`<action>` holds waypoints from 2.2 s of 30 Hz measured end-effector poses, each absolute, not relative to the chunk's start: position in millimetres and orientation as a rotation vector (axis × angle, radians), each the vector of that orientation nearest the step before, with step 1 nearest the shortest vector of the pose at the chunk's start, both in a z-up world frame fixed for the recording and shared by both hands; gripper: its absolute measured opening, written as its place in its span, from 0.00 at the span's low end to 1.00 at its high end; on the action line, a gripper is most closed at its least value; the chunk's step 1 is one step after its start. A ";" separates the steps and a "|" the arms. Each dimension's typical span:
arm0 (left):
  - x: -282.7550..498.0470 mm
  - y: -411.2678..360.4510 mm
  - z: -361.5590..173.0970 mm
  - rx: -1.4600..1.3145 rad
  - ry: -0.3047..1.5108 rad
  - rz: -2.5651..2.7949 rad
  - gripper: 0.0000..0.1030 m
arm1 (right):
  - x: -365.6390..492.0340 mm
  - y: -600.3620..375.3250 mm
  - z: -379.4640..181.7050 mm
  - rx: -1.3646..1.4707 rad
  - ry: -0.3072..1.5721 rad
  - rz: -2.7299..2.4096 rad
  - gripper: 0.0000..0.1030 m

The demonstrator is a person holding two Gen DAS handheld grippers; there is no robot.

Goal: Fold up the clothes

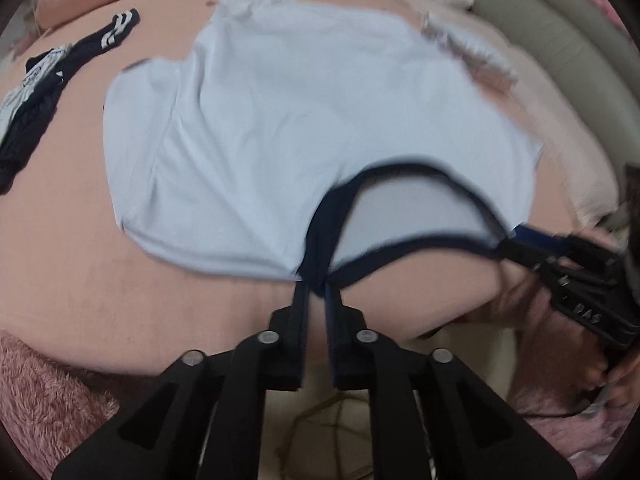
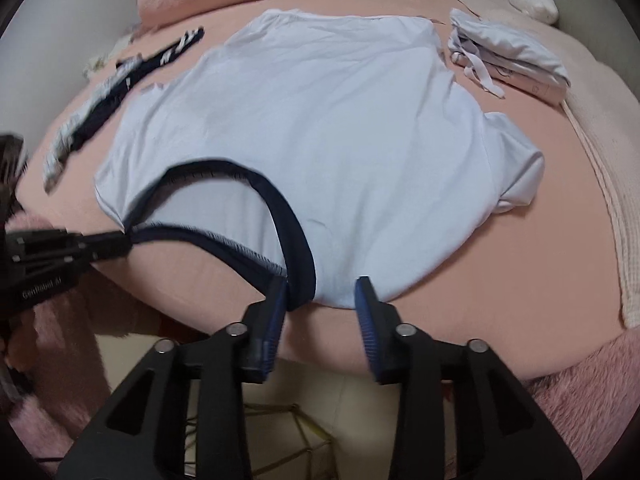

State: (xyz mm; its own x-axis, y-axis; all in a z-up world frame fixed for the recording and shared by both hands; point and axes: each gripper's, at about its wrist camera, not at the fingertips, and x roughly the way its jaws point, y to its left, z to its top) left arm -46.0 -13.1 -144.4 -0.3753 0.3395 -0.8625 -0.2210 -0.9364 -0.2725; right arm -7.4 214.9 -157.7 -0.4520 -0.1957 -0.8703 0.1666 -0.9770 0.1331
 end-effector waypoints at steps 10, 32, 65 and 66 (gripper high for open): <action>-111.0 6.9 -137.7 -1.368 -0.088 2.586 0.70 | -60.4 218.8 -128.0 1.348 -0.199 -2.705 0.94; -65.0 5.6 -143.5 -1.236 0.069 2.684 0.97 | -42.1 185.4 -137.8 1.217 0.165 -2.859 0.99; -85.2 -57.8 -145.0 -1.386 -0.193 2.743 1.00 | -64.4 202.6 -168.2 1.480 0.169 -2.834 0.99; -87.6 -66.7 -144.8 -1.391 -0.278 2.745 1.00 | -61.5 202.9 -161.8 1.448 0.178 -2.866 0.99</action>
State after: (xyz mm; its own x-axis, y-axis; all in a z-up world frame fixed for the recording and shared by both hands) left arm -87.6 -66.7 -144.8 -0.5937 0.1267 -0.7947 0.0354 -0.9825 -0.1831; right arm -61.5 202.9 -161.8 -0.5923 0.1157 -0.7973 -0.0163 -0.9911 -0.1317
